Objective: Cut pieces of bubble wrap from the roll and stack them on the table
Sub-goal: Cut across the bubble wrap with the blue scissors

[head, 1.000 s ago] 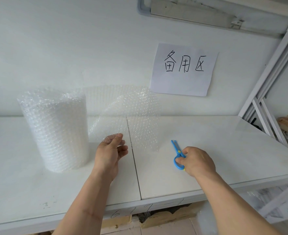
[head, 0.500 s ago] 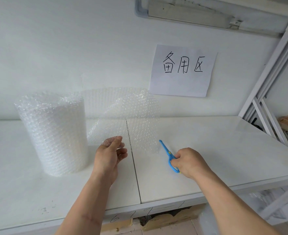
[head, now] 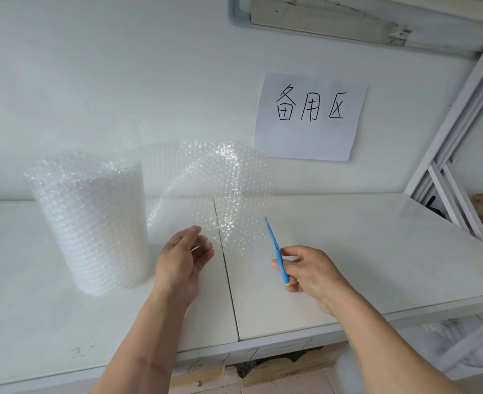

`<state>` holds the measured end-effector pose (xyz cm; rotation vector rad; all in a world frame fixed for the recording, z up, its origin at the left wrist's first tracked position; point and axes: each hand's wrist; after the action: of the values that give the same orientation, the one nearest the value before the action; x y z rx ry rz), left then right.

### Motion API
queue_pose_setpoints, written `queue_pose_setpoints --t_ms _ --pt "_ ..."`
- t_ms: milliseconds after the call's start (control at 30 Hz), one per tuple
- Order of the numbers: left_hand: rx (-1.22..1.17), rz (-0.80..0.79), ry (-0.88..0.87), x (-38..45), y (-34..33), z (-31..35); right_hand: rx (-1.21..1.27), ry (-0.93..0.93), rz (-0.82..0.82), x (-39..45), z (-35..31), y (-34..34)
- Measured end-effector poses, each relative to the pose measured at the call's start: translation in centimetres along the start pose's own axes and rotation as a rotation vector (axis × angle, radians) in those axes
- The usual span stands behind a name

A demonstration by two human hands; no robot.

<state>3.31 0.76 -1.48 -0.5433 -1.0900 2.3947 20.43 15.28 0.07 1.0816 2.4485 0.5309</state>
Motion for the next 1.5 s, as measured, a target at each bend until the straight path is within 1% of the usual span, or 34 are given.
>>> queue_pose_setpoints --t_ms 133,267,367,467,667,767,900,1000,1100,1200,1267,1400,1500 --pt "-0.127 0.004 0.055 0.2 -0.4 0.1 0.028 0.004 0.004 -0.6 -0.3 -0.3" --pt "-0.082 -0.038 0.063 0.1 -1.4 -0.6 0.109 -0.012 -0.057 -1.3 -0.3 -0.4" --pt "-0.052 -0.018 0.049 0.2 -1.7 -1.1 0.158 -0.032 -0.127 -1.8 -0.3 -0.5" --pt "-0.125 0.006 0.056 0.5 -1.9 -1.1 0.160 -0.054 -0.214 -2.2 -0.5 -0.8" --pt "-0.254 0.050 0.129 1.0 -2.4 -1.3 0.179 -0.117 -0.317 -2.4 -1.2 -0.5" --pt "-0.298 0.094 0.114 1.5 -2.4 -1.4 0.126 -0.094 -0.383 -2.7 -1.5 -0.4" --pt "-0.210 0.091 0.053 1.6 -2.8 -1.8 0.114 -0.038 -0.438 -3.2 -1.6 0.0" --pt "-0.127 0.080 0.052 1.3 -3.1 -2.2 0.113 -0.008 -0.548 -3.6 -1.6 0.3" --pt "-0.132 0.094 0.062 1.3 -2.8 -2.1 0.089 0.000 -0.635 -4.0 -1.5 0.2" --pt "-0.138 0.095 0.069 1.4 -2.6 -1.9 0.126 0.025 -0.695 -4.2 -1.5 -0.3" --pt "-0.125 0.096 0.073 1.3 -2.6 -1.9 0.167 0.043 -0.677 -4.2 -1.7 -0.9" --pt "-0.094 0.124 0.058 1.0 -2.6 -2.0 0.257 0.045 -0.570 -3.9 -2.5 -2.8" --pt "-0.067 0.152 0.023 1.1 -2.7 -2.2 0.285 0.060 -0.540 -3.7 -3.0 -4.0"
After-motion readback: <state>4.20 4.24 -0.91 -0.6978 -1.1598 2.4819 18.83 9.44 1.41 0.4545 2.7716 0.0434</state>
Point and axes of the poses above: each hand's wrist, its own x-axis towards the middle knuckle, its own y-axis out of the back of the hand, z = x × y, and after that the axes turned 14 degrees about -x, right-handed
